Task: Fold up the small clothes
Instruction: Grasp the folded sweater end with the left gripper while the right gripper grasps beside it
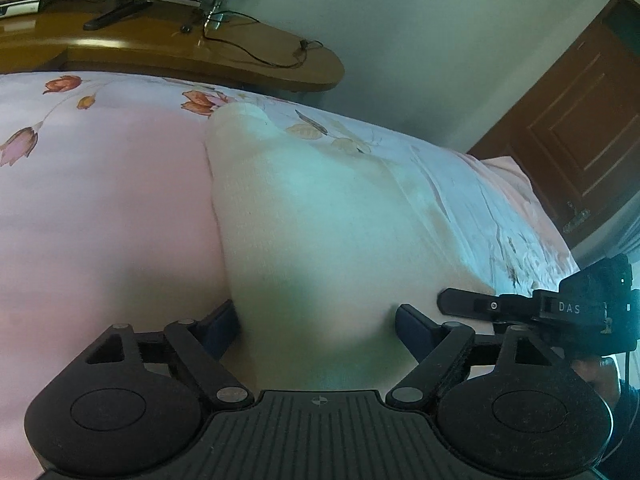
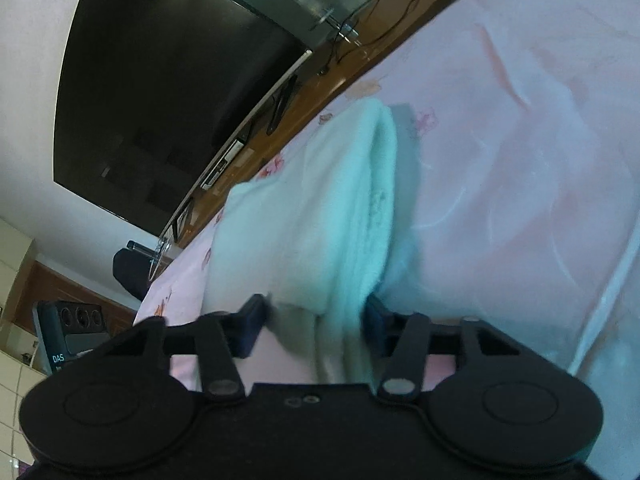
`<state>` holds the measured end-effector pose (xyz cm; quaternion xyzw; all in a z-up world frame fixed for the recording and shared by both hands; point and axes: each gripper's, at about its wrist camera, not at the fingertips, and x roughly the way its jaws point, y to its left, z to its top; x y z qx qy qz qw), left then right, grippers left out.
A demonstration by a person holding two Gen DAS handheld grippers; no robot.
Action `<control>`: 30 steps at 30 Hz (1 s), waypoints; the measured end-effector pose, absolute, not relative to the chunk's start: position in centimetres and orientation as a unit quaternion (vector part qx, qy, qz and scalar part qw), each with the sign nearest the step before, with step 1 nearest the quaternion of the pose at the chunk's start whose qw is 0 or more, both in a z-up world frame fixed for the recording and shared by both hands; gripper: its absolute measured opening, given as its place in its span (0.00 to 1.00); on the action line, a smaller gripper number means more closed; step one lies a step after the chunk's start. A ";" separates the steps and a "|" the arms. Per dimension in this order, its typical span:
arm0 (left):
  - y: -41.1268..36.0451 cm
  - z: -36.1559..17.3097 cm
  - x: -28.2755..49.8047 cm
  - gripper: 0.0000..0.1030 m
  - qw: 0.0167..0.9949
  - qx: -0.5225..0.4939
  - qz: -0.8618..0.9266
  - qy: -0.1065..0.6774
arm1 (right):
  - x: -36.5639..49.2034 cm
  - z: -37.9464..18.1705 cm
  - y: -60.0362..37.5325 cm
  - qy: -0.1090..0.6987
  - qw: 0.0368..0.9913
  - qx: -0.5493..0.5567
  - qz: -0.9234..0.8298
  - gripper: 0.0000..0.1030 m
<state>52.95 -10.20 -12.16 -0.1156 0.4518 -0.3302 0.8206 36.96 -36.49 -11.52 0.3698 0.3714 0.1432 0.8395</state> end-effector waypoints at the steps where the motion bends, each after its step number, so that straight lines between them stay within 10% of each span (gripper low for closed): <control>1: -10.7 -12.1 52.9 0.71 0.826 -0.105 -0.323 0.449 | 37.1 -11.7 -36.6 0.370 0.838 0.373 0.143 0.41; 10: -12.7 -9.9 50.1 0.34 0.865 -0.017 -0.295 0.406 | 37.0 -9.2 -31.0 0.357 0.908 0.205 0.078 0.34; 30: -2.3 0.2 43.1 0.32 0.907 0.029 -0.234 0.350 | 33.8 -1.7 -19.9 0.294 0.938 0.126 0.130 0.30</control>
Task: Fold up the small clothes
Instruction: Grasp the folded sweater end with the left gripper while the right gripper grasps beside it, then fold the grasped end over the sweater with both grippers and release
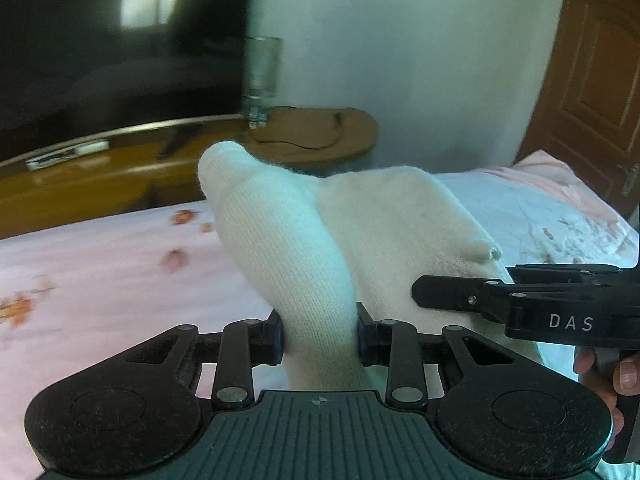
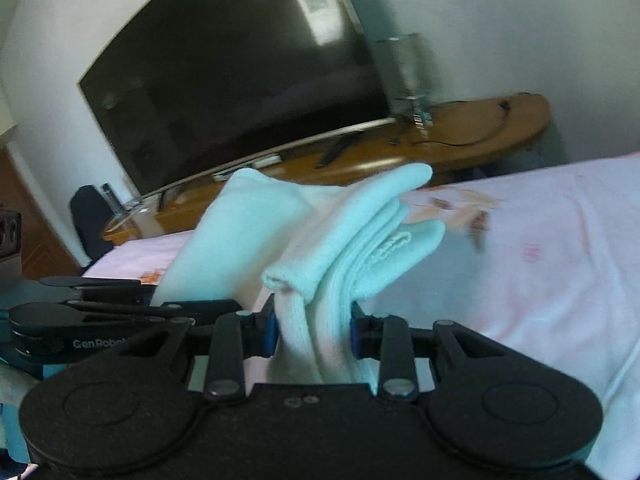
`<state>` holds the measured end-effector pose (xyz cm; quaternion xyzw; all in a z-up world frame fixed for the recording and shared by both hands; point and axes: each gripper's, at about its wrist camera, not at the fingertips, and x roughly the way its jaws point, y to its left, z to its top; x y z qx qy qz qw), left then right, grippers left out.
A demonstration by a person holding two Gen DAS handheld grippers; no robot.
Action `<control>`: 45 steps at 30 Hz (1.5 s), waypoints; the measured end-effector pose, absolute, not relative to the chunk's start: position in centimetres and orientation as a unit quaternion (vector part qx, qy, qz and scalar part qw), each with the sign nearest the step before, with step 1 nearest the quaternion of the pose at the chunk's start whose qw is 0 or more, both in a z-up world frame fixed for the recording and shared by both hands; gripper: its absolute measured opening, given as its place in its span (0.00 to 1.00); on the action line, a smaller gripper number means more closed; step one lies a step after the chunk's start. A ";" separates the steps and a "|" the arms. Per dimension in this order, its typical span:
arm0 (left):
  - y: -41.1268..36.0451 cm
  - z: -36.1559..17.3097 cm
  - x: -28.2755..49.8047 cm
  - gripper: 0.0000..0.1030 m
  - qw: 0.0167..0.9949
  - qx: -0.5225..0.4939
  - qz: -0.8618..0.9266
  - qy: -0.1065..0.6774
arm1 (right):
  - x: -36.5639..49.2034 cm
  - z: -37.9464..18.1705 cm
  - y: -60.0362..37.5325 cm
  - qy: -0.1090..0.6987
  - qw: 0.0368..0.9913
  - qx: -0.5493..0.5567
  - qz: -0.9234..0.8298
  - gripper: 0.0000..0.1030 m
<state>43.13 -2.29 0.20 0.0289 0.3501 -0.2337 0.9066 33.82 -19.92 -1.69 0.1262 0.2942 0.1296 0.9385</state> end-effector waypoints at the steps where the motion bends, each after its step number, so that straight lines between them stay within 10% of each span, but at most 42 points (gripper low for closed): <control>1: -1.1 0.4 42.6 0.32 0.909 0.030 -0.225 0.349 | 33.7 -1.6 -18.8 0.292 0.938 0.126 0.136 0.30; 15: 15.7 -5.5 39.1 0.32 0.896 -0.012 -0.139 0.421 | 34.4 -6.1 -3.6 0.336 0.907 0.124 0.223 0.30; 18: 18.5 -9.4 39.6 0.64 0.871 -0.075 -0.144 0.465 | 35.5 -9.7 -1.9 0.396 0.887 0.117 0.205 0.32; 25: 22.3 -10.6 39.6 0.67 0.885 -0.171 -0.136 0.412 | 36.3 -11.6 -6.8 0.377 0.869 0.239 0.213 0.62; 31: 21.4 -11.4 41.7 0.68 0.889 -0.188 -0.128 0.397 | 41.7 -12.6 -7.6 0.419 0.834 0.279 0.225 0.61; 35: 21.3 -11.2 42.4 0.68 0.898 -0.186 -0.127 0.379 | 41.7 -11.1 -5.3 0.370 0.875 0.163 0.265 0.30; 45: 18.7 -9.4 42.3 0.86 0.917 -0.078 -0.097 0.379 | 40.6 -10.8 -6.1 0.335 0.908 0.085 0.235 0.37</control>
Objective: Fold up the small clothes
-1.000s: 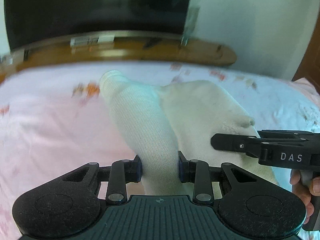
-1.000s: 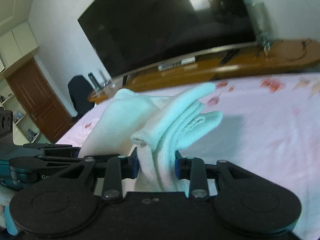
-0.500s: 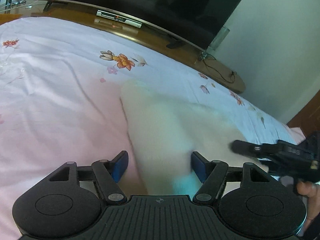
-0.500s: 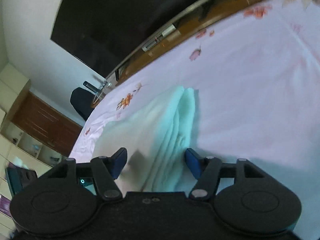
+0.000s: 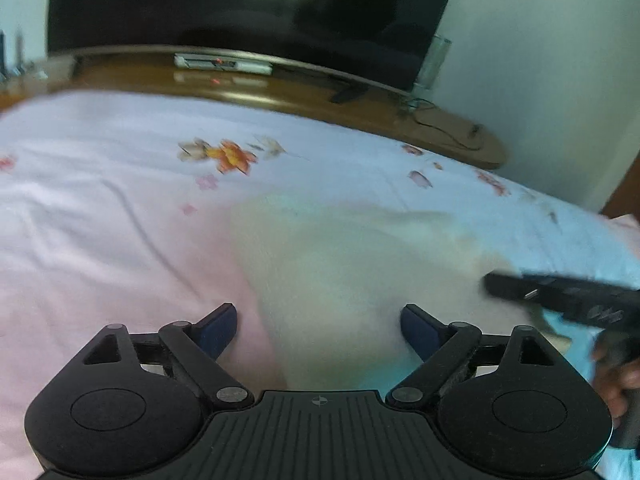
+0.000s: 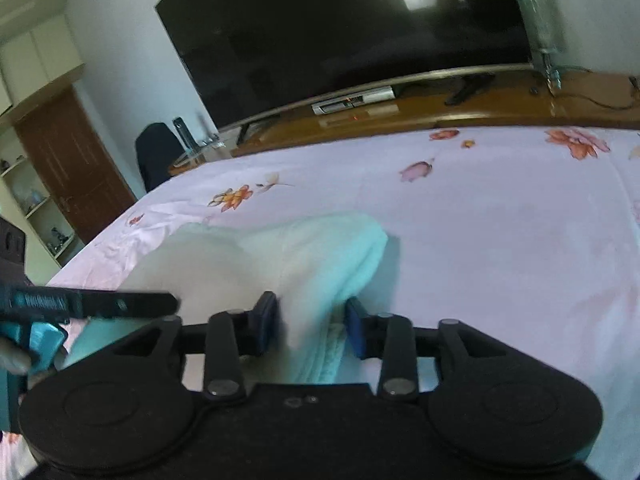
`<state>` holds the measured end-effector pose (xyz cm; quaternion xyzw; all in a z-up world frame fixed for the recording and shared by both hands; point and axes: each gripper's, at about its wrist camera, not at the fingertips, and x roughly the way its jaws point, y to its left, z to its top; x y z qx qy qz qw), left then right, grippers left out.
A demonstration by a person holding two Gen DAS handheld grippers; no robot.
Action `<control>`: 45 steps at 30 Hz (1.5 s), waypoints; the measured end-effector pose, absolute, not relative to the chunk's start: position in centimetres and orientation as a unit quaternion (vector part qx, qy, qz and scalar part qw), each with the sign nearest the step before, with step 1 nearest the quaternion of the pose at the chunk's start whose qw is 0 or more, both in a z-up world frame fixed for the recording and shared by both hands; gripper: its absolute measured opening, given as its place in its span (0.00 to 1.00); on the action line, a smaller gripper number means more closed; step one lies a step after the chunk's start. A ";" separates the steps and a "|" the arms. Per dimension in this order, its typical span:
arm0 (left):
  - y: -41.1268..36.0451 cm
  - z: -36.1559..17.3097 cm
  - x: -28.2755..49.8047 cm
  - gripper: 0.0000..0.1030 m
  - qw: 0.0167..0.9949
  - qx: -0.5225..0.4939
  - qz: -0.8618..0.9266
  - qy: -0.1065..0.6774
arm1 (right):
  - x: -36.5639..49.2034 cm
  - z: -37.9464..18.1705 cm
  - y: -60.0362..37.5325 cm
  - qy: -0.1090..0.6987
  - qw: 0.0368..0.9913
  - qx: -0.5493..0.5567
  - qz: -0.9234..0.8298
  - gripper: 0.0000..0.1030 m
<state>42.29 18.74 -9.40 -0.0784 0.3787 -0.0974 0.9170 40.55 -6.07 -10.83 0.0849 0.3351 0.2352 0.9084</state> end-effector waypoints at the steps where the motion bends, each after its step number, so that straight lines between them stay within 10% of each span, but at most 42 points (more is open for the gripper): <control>1: 18.8 -8.7 41.2 0.86 0.922 -0.074 -0.087 0.369 | 39.6 -9.8 -6.1 0.318 0.917 0.072 0.230 0.37; 10: 17.2 -10.2 35.7 1.00 0.912 -0.064 -0.011 0.404 | 34.9 -10.1 -2.8 0.379 0.897 -0.048 0.222 0.54; 24: 14.0 -5.5 18.9 1.00 0.924 -0.028 0.045 0.378 | 21.0 -6.3 -5.3 0.379 0.911 0.014 0.162 0.54; 29: 13.5 -1.3 10.7 1.00 0.937 -0.028 0.047 0.344 | 12.5 -2.2 -7.4 0.346 0.926 0.041 0.148 0.98; 45: 11.8 2.6 0.5 1.00 0.958 -0.031 0.040 0.283 | 0.8 1.8 -6.5 0.278 0.953 0.007 0.118 1.00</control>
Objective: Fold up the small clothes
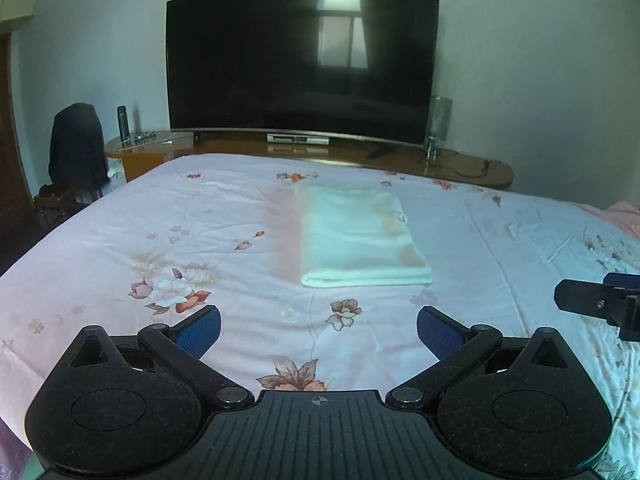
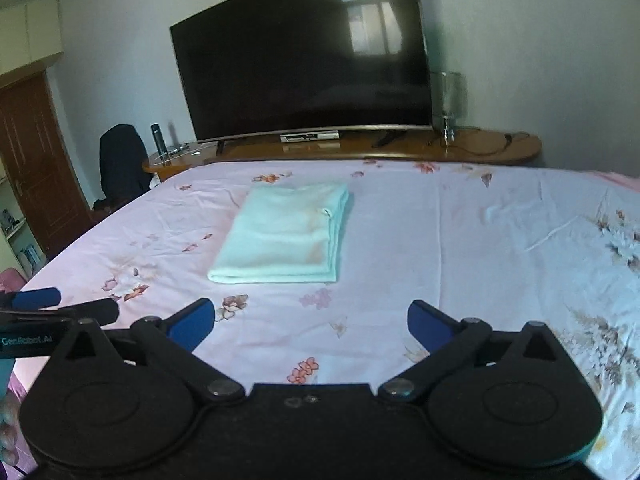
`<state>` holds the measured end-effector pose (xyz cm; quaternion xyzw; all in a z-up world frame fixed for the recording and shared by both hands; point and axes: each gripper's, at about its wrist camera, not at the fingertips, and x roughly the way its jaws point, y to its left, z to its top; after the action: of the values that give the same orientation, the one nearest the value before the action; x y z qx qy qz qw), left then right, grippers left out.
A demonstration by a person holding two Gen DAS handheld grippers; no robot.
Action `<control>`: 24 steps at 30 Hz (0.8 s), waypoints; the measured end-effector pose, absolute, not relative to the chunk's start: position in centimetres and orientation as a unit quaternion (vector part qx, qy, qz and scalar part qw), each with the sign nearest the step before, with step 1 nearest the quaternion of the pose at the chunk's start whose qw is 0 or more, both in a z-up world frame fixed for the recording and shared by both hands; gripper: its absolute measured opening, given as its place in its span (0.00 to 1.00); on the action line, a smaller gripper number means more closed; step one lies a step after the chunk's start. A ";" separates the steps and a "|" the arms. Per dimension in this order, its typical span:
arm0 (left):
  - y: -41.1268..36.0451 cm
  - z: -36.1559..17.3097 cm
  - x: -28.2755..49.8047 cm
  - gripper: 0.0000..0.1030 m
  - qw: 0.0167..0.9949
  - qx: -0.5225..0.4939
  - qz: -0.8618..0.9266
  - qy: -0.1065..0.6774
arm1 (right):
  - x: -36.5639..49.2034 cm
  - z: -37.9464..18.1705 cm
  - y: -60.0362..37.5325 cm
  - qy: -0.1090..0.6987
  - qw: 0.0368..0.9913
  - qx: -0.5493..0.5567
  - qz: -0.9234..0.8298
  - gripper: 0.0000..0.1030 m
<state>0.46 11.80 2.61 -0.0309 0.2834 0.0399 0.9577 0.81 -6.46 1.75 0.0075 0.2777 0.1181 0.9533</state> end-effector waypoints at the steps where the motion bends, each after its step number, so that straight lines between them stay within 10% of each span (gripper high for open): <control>1: 11.8 2.7 0.4 1.00 0.958 -0.032 0.038 0.284 | 0.7 1.9 -6.3 0.275 0.954 0.006 0.121 1.00; 24: 10.8 3.6 0.8 1.00 0.960 -0.022 0.032 0.279 | 1.0 2.7 -5.0 0.257 0.959 0.005 0.120 1.00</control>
<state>0.83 10.80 3.57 -0.0222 0.2786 0.0317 0.9596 0.97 -5.00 2.67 0.0051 0.2569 0.1203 0.9589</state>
